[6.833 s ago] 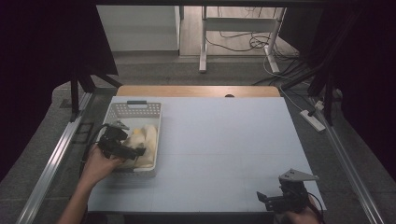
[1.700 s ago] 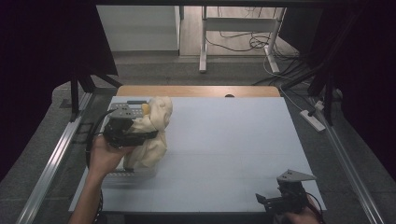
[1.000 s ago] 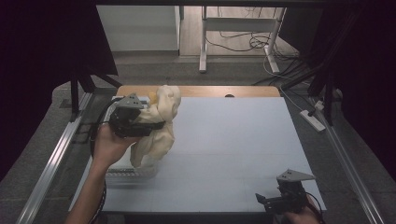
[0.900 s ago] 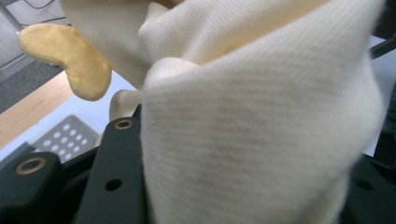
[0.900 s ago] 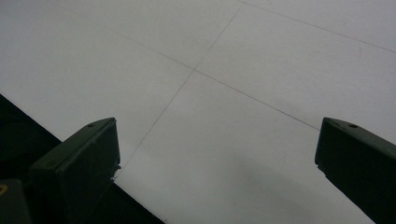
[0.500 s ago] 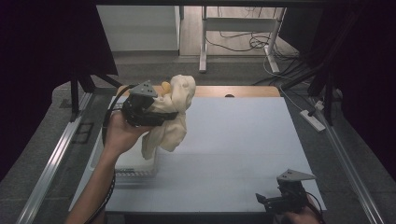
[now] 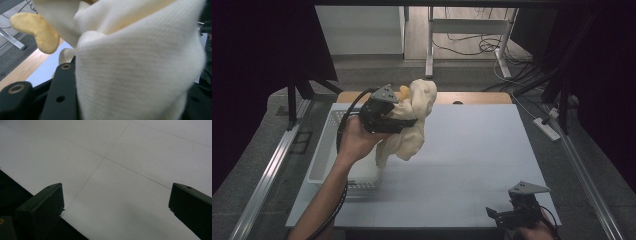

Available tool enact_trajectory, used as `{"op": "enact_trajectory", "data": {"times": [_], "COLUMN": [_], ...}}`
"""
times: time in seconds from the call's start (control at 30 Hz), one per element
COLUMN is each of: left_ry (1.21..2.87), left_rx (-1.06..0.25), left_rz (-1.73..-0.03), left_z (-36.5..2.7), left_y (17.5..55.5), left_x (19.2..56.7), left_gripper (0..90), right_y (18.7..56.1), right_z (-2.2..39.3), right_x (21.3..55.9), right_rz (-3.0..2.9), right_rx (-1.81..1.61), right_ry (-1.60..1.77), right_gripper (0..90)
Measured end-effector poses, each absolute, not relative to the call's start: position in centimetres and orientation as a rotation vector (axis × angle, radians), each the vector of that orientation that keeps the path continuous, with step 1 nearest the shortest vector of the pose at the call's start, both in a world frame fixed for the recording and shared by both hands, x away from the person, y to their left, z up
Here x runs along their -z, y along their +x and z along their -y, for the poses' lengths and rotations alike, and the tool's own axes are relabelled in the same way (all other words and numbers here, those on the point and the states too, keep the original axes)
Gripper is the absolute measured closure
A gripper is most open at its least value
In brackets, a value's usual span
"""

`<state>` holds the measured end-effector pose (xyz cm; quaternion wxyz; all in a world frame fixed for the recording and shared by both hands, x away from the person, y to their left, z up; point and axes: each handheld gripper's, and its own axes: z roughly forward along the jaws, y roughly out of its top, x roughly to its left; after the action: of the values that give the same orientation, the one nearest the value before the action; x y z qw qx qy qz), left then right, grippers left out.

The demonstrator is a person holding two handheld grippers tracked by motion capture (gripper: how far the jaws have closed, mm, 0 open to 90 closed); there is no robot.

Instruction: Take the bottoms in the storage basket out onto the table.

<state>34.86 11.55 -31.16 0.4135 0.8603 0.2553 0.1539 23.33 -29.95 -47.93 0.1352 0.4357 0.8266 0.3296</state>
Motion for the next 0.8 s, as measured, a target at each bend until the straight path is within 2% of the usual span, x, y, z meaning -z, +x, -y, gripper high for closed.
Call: {"op": "enact_trajectory", "data": {"times": [0.33, 0.4, 0.8], "left_ry": [2.179, 2.182, 2.188], "left_rx": [-0.359, -0.35, -0.304], "left_rz": [-0.632, -0.632, -0.621], "left_z": [-10.0, -9.7, -8.3], "left_y": [35.9, 36.1, 36.5], "left_x": [32.9, 33.3, 35.2], "left_gripper": [53.5, 53.5, 53.2], "right_y": [23.4, 23.4, 23.4], "right_z": [29.9, 29.9, 30.0], "right_x": [48.0, 48.0, 47.9], "right_rz": [-2.413, -2.418, -2.427], "right_rx": [-0.95, -0.959, -0.962], "right_ry": [1.259, 1.254, 1.251], "right_gripper": [0.3, 5.6, 5.5]}}
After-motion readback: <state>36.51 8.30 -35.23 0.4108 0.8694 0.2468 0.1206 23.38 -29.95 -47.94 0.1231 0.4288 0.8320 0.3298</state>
